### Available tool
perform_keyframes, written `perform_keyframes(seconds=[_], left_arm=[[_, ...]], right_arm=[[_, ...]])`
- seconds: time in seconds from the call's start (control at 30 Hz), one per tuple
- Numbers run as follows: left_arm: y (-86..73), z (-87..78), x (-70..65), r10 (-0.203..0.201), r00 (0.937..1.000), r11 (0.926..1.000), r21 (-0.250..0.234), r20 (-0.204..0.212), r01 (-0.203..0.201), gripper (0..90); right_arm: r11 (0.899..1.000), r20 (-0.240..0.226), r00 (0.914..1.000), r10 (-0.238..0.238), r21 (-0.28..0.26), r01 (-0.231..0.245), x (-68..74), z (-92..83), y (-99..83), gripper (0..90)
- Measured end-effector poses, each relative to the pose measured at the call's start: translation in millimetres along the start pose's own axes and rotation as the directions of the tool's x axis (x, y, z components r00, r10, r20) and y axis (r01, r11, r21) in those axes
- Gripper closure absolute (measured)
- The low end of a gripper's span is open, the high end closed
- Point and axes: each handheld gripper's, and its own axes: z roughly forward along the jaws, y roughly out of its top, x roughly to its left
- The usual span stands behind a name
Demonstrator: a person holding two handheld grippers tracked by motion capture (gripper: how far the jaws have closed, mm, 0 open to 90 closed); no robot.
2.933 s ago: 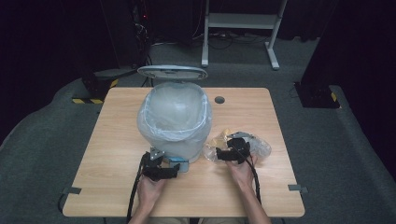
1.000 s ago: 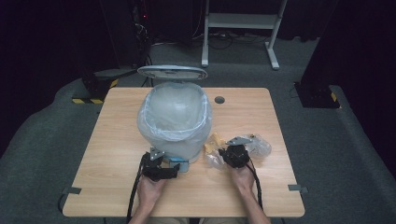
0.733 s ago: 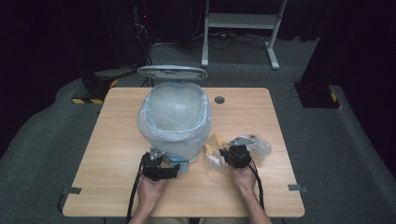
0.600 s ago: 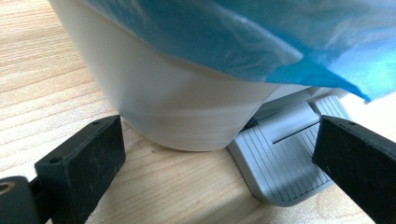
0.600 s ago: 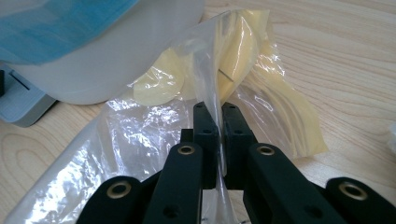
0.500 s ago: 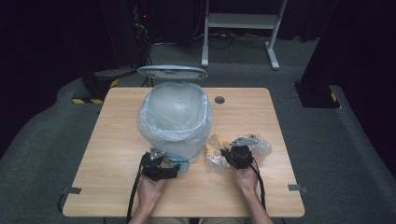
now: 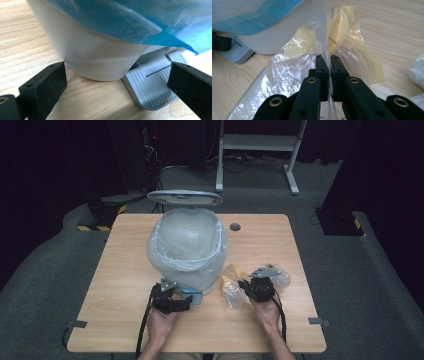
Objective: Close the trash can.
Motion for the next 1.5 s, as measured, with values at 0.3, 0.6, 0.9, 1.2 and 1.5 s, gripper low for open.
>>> perform_keyframes(seconds=[0.3, 0.6, 0.9, 1.2, 1.5], left_arm=[[0.0, 0.0, 0.0, 0.001, 1.0000, 1.0000, 0.000, 0.000, -0.001, 2.5], [0.0, 0.0, 0.0, 0.000, 1.0000, 1.0000, 0.000, 0.000, 0.000, 2.5], [0.0, 0.0, 0.0, 0.000, 1.0000, 1.0000, 0.000, 0.000, 0.000, 2.5], [0.0, 0.0, 0.0, 0.001, 1.0000, 1.0000, 0.000, 0.000, -0.001, 2.5], [0.0, 0.0, 0.0, 0.000, 1.0000, 1.0000, 0.000, 0.000, 0.000, 2.5]], right_arm=[[1.000, -0.011, 0.9999, -0.006, -0.006, 0.006, -2.3, -9.7, 0.6, 86.9], [1.000, -0.020, 0.9997, -0.011, -0.030, 0.010, -3.5, -21.5, 5.2, 86.9], [0.999, -0.025, 0.9996, -0.012, -0.049, 0.011, -5.4, -32.0, 7.2, 86.9], [0.998, -0.036, 0.9993, -0.015, -0.066, 0.013, -7.3, -42.3, 8.3, 86.9], [0.996, -0.045, 0.9988, -0.018, -0.087, 0.014, -7.8, -53.1, 8.9, 86.8]])
